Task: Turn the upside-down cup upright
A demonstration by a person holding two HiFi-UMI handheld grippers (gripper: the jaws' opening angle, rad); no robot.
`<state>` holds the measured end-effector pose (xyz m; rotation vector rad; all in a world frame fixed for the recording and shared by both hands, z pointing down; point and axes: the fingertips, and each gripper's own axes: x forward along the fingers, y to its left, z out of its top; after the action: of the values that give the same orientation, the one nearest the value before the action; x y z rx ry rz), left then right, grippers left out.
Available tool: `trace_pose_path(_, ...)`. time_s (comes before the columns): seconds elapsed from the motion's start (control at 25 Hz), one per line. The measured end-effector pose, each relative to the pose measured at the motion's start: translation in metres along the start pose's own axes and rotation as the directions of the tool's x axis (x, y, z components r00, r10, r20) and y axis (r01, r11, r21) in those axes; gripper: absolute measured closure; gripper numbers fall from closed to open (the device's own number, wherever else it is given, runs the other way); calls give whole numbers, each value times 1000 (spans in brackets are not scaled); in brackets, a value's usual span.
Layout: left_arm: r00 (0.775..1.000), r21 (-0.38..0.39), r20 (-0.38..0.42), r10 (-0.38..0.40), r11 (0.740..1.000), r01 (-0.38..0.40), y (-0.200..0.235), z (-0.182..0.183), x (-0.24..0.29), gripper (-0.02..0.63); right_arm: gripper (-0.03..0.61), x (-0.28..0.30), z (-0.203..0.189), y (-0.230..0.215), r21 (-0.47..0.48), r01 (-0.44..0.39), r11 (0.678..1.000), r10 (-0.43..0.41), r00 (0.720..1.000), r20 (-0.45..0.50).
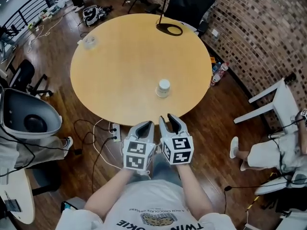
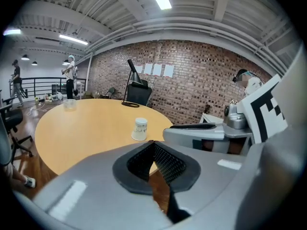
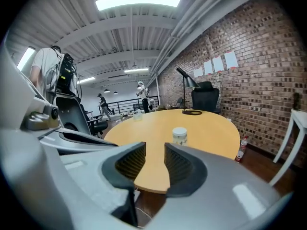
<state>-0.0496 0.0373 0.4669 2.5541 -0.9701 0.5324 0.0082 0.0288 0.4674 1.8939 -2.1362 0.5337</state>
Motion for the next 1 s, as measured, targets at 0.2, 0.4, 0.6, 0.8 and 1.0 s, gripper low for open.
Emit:
trace_pose_path(0.2,1000,4,12,23,1000,-23,19,22,43,611,421,53,3,-33,-19,13,1000,-13,1000,-27)
trace_pose_path(0.4,998,-30,5,64,998,-63,43,37,77,611,347,101,3,-61,-49,24,999,-27,997,-67)
trace_pose_path(0.6,994,-37,-23,109,993,-110,60,53,107,611,301,147,3,-81,-118,1,993,-17,991,-133)
trace_pose_path(0.8,989,-47,-44,141,989,-143,72,60,124,611,284,173,5,-92,-105,-15,994,-2,987,-158)
trace_pose_path(1.0,984,-50,-58,170,984,-173,85,64,136,611,282,193,3,-90,-113,-61,992,37,979,-199)
